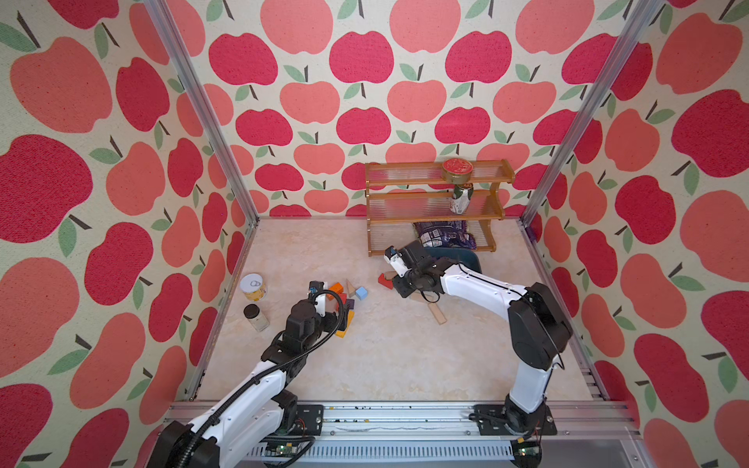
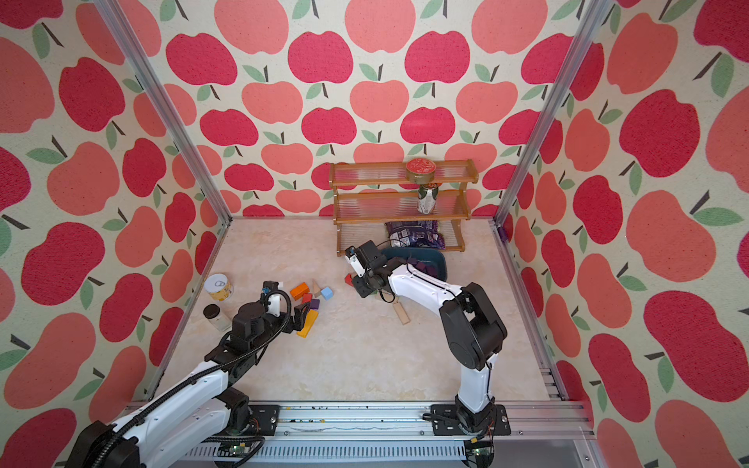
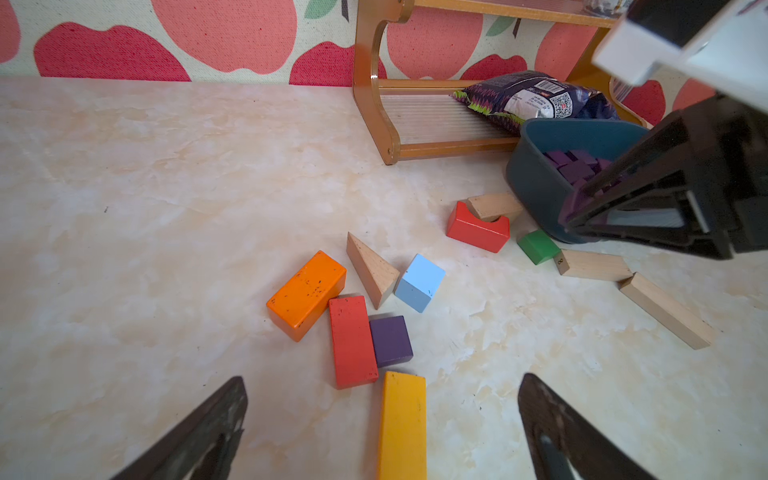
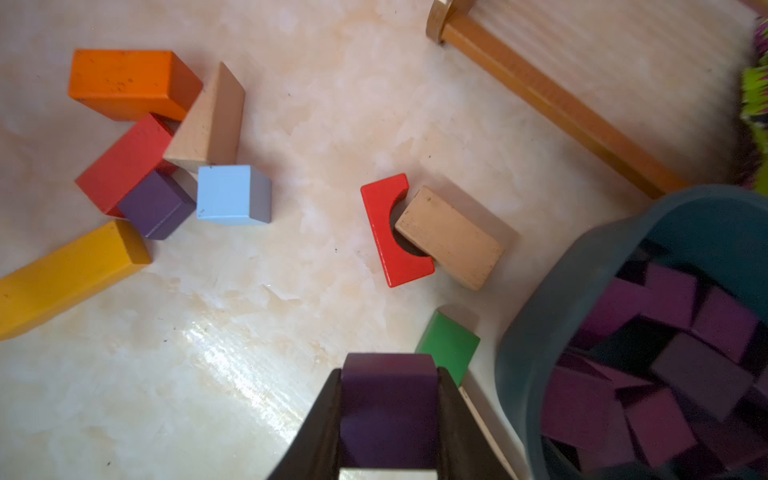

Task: Pick purple bricks into the storage bin
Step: Pick up the building block from the center of the board, then place the building block in the storage box.

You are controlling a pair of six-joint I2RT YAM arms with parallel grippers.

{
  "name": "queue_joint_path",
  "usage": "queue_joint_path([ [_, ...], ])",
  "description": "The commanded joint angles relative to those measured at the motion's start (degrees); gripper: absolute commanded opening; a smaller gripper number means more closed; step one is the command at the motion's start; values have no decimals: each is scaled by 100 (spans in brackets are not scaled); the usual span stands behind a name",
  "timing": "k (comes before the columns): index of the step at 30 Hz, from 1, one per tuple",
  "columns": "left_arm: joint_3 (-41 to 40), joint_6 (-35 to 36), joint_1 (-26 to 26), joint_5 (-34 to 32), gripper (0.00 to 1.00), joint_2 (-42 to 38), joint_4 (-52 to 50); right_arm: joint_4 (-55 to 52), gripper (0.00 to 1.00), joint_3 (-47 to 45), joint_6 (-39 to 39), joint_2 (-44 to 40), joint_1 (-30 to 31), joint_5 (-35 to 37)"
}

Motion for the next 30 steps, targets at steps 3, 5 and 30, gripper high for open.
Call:
queue_joint_path([
  [3, 37, -15, 36, 38, 99, 27, 28, -405, 26, 183, 175, -428, -419, -136],
  [5, 39, -19, 32, 38, 99, 36, 37, -441, 26, 219, 199, -503, -631, -179],
  [30, 34, -37, 38, 38, 99, -56, 2, -559, 48, 352, 566, -42, -2213, 302],
])
